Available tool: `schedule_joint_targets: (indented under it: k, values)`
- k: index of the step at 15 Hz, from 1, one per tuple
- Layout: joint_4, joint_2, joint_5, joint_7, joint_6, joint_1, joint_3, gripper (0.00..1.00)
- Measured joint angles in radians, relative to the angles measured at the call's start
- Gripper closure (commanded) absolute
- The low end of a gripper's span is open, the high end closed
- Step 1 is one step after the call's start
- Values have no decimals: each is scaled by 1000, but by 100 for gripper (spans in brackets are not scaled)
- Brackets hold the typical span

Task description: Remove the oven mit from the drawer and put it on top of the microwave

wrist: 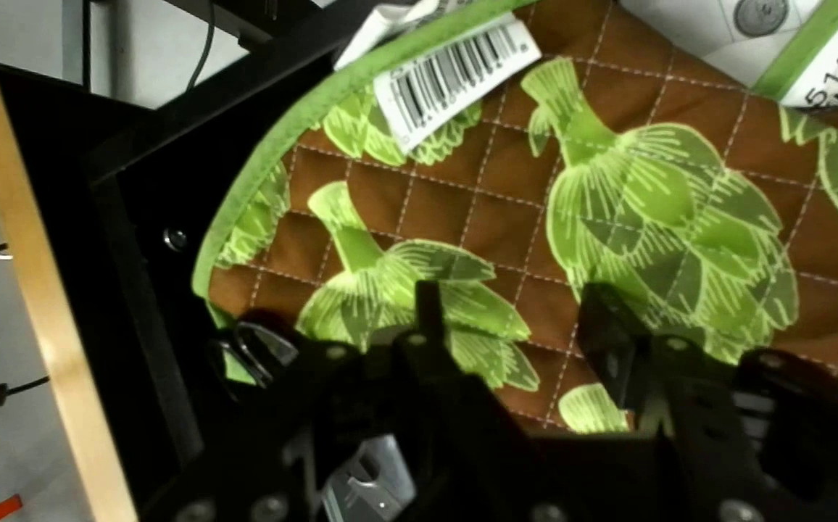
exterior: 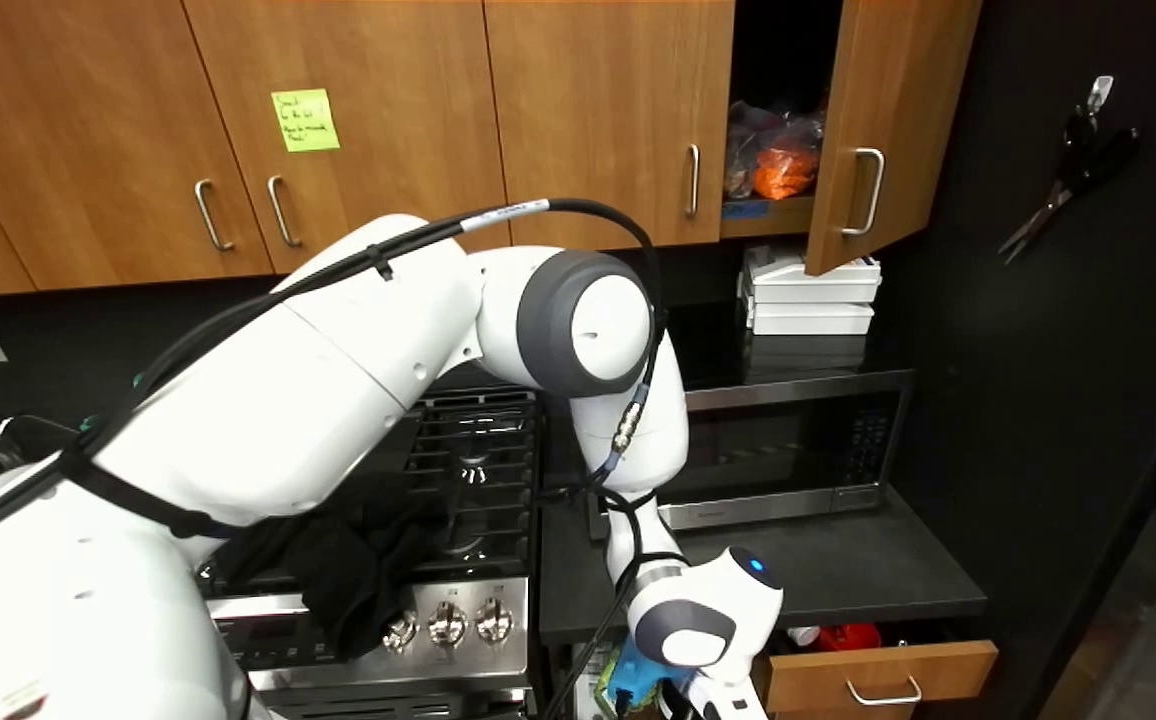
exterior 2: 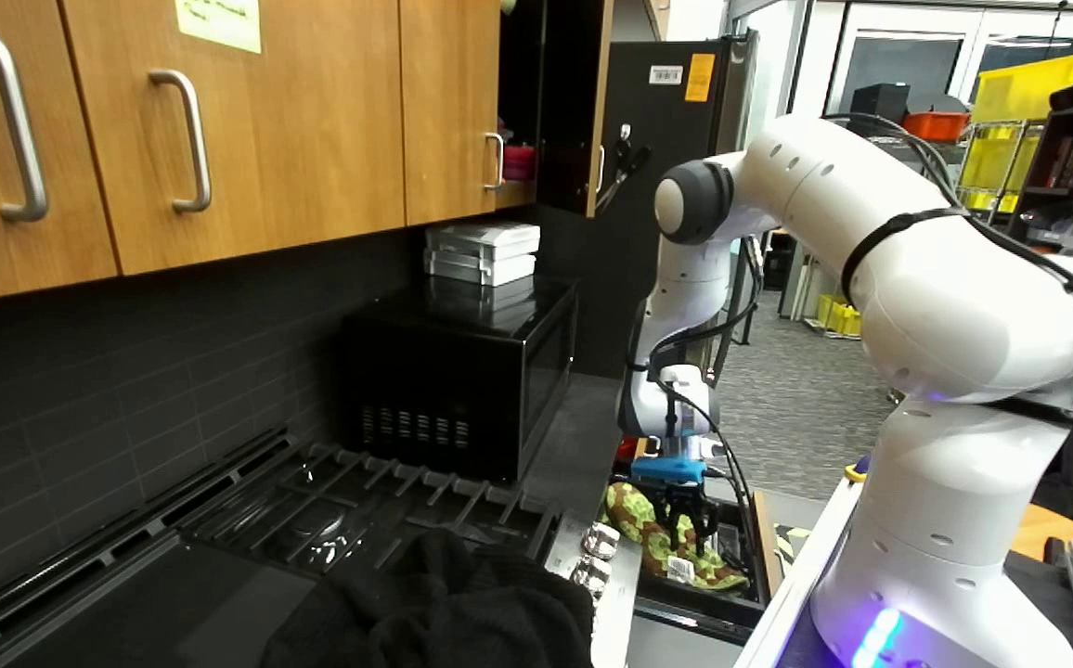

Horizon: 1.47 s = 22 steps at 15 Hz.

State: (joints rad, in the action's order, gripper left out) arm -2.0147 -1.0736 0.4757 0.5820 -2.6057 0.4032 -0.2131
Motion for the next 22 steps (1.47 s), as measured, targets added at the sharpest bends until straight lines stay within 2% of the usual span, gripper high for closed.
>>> schedule_joint_targets:
  k: [1, 5, 7, 8, 10, 12, 19, 20, 22]
  values:
    - [0, 0, 4, -10, -1, 4, 0, 27]
    - [-11, 0, 5, -37, -2, 9, -4, 5]
    - [-20, -1, 5, -43, -3, 9, -8, 0]
    - [-26, -1, 5, -45, -7, 9, -8, 28]
    - [-36, -3, 5, -55, -21, 8, -8, 32]
    - [-39, -3, 5, -72, -37, 2, -8, 40]
    - [-34, 7, 5, -151, -91, 6, 17, 95]
    - [-32, 7, 5, -160, -98, 11, 24, 100]
    - [-28, 7, 5, -176, -108, 25, 37, 100]
